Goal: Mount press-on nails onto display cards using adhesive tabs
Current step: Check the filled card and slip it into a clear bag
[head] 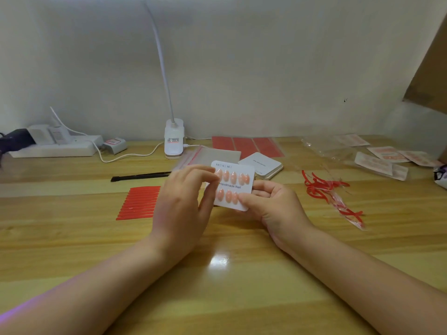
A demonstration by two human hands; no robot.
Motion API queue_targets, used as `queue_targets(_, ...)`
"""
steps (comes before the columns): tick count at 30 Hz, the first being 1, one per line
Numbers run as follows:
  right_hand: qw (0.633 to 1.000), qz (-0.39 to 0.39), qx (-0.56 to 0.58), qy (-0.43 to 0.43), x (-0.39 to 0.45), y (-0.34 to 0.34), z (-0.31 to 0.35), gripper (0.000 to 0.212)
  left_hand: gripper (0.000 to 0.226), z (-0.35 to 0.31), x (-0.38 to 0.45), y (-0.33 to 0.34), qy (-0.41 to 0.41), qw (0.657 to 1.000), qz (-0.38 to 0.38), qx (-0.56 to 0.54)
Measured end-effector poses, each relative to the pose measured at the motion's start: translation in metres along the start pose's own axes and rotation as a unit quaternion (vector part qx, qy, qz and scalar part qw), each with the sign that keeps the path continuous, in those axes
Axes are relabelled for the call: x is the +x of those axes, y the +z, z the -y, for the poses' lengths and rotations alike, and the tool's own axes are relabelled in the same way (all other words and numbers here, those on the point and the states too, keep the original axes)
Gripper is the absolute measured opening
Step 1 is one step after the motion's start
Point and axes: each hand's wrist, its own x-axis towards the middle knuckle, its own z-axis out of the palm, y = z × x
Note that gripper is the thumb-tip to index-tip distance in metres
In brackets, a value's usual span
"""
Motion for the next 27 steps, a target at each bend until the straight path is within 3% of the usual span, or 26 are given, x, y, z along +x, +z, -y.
queue_targets(4, 1.000, 0.003, 0.002, 0.002, 0.0002, -0.0005, 0.0006, 0.025, 0.013, 0.0030, 0.0006, 0.0013, -0.048, 0.999, -0.002, -0.005)
queue_targets(16, 1.000, -0.014, 0.009, 0.003, 0.0015, -0.0012, -0.0014, 0.026, 0.015, 0.0018, -0.0005, 0.0004, -0.042, 0.999, 0.021, -0.011)
queue_targets(27, 0.995, 0.082, 0.048, 0.002, 0.0032, -0.0041, 0.0005, 0.023, 0.011, -0.0004, -0.0008, 0.0032, 0.027, 1.000, 0.009, 0.001)
